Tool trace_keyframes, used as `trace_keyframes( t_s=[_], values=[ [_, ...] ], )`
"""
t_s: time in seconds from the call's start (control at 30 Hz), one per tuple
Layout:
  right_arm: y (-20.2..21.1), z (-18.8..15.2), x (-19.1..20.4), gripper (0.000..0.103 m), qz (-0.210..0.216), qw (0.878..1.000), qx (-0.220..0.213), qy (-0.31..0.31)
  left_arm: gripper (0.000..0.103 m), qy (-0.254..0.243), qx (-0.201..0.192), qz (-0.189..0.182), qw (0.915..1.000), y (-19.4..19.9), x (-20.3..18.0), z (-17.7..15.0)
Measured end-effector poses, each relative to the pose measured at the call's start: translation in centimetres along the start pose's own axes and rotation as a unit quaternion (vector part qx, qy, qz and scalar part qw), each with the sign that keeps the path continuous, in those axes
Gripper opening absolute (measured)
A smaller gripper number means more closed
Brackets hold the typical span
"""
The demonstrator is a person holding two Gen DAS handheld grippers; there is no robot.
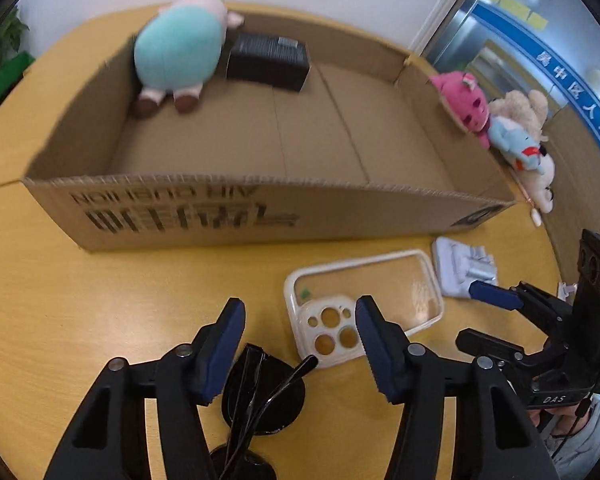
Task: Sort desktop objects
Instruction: 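Move the left gripper back over the phone case and sunglasses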
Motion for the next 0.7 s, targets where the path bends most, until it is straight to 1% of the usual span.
trace_keyframes(
  t_s=[0.07,0.13,0.2,0.23,0.27,0.3,0.37,0.47,0.57,0.63,0.67,0.7],
  values=[
    [-0.5,0.1,-0.5,0.075,-0.003,1.0,0.005,-0.011,0.056,0.001,0.012,0.002,0.9999,-1.0,0.0,0.0],
    [-1.2,0.4,-0.9,0.075,0.003,1.0,0.011,-0.022,0.056,0.0,0.028,0.001,0.9996,-2.1,0.0,0.1],
    [-2.1,0.6,-1.0,0.077,0.016,0.999,0.022,-0.027,0.056,0.004,0.047,-0.018,0.9987,-3.3,0.0,0.2],
    [-2.2,0.8,-0.8,0.077,0.021,0.999,0.016,-0.023,0.056,0.006,0.053,-0.025,0.9983,-3.8,0.0,0.3],
    [-2.6,1.0,-0.5,0.077,0.023,0.999,0.02,-0.016,0.056,0.007,0.056,-0.033,0.9978,-4.3,-0.1,0.3],
    [-2.7,1.2,-0.2,0.077,0.021,1.0,0.019,-0.008,0.056,0.002,0.053,-0.038,0.9979,-4.4,-0.3,0.5],
    [-3.1,1.4,0.2,0.078,0.03,0.999,0.026,-0.006,0.056,-0.001,0.059,-0.046,0.9972,-4.7,-0.5,0.8],
    [-3.1,1.4,0.3,0.078,0.028,0.999,0.025,0.0,0.056,-0.003,0.06,-0.043,0.9973,-4.6,-0.6,0.9],
    [-2.7,1.0,0.0,0.078,0.035,0.999,0.025,-0.004,0.056,-0.006,0.047,-0.056,0.9973,-3.9,-1.0,0.9],
    [-2.2,0.4,-0.1,0.078,0.048,0.998,0.025,-0.009,0.056,-0.015,0.043,-0.064,0.9969,-3.2,-1.8,0.7],
    [-1.9,-0.1,-0.1,0.078,0.071,0.997,0.031,-0.015,0.056,-0.021,0.044,-0.067,0.9966,-3.1,-2.2,0.6],
    [-1.6,-0.5,0.0,0.078,0.083,0.996,0.031,-0.016,0.056,-0.029,0.046,-0.069,0.9962,-2.8,-2.8,0.4]
  ],
)
Point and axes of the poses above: each gripper's, at about its wrist camera, not at the fingertips, and y roughly against the way its jaws point, x to its left, z to its top, the point moved 3 cm from there along -y, roughly the way its jaws point, and after that the axes turned 2 degrees about -z, right-handed, at the moved point
